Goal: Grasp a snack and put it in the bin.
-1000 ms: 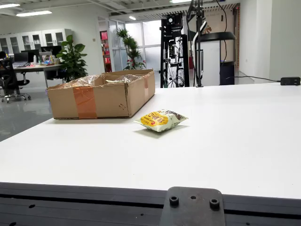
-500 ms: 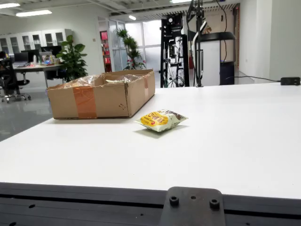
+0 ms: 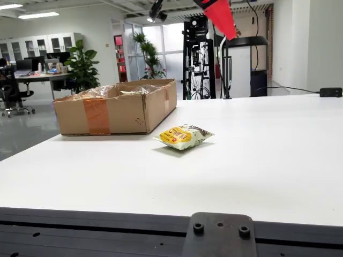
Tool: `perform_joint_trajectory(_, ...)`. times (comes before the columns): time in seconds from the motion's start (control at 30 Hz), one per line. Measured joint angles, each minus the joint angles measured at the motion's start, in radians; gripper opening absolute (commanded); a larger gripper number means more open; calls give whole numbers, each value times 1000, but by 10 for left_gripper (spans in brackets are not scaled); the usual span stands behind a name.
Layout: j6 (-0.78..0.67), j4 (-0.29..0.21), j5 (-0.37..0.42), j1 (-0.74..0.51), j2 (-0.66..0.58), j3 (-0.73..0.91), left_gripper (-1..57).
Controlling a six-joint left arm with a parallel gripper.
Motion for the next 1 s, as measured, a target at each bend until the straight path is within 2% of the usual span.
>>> perform_joint_trajectory(0.23,-251,37,113,43,20,10,417)
perform_joint_trajectory(0.3,-285,39,134,49,30,14,426)
perform_joint_trajectory(0.7,-264,41,189,85,123,-15,469)
perform_joint_trajectory(1.0,-255,42,195,109,208,-67,465)
